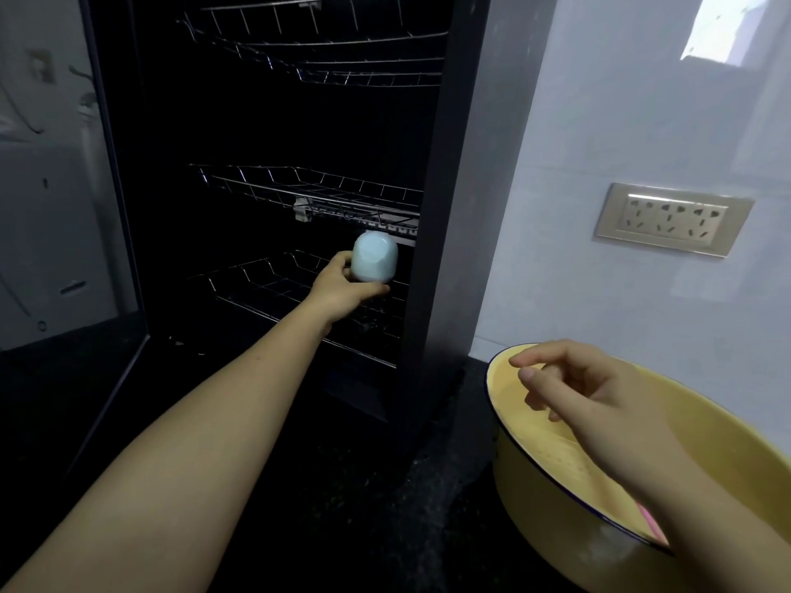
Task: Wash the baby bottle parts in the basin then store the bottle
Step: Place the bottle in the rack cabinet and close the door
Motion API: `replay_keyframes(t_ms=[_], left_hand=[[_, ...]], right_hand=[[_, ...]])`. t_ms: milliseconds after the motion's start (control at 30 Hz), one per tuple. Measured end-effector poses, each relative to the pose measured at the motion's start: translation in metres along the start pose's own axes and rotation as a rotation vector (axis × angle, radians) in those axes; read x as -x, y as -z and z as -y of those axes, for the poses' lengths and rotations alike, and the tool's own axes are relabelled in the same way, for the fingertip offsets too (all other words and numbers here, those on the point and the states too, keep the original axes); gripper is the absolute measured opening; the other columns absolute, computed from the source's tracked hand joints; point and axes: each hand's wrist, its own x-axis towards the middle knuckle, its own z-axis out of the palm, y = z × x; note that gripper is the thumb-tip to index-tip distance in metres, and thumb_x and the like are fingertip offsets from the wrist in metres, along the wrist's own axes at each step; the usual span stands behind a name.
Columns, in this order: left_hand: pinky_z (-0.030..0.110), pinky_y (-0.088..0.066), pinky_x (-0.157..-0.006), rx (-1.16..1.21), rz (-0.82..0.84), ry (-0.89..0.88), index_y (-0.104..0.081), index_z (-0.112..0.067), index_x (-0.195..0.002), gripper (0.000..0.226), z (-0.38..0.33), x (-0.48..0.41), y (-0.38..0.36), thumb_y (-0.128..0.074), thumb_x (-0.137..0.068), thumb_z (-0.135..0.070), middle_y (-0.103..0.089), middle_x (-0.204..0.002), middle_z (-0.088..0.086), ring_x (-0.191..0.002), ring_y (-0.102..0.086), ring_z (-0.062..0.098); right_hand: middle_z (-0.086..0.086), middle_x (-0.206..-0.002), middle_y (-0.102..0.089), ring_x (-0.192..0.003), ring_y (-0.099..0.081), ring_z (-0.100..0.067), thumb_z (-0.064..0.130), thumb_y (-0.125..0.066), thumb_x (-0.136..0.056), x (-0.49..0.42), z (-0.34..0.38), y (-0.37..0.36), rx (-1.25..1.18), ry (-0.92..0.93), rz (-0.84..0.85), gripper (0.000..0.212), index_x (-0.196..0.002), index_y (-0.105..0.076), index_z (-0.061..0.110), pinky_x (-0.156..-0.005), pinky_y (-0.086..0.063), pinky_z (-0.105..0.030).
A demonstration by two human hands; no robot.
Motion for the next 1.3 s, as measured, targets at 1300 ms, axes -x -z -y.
replay_keyframes(t_ms=[1300], left_hand=[[0.024,-0.038,-0.089,0.027,-0.313,-0.083,-0.043,-0.019,-0.131,0.066,-0.021,0.069,0.006,-0.077,-0.075,-0.028,-0.047,-0.134,0.004,-0.118,-0.048,0.014]], right_hand=[[-0.014,-0.069,-0.065,-0.059,-0.059,0.001,0.021,-0.061,-0.090,-0.001,-0.006,0.002,0.096,0.000,-0.038,0.012,-0.082,-0.071,0.022,-0.062,-0.042,-0.021]])
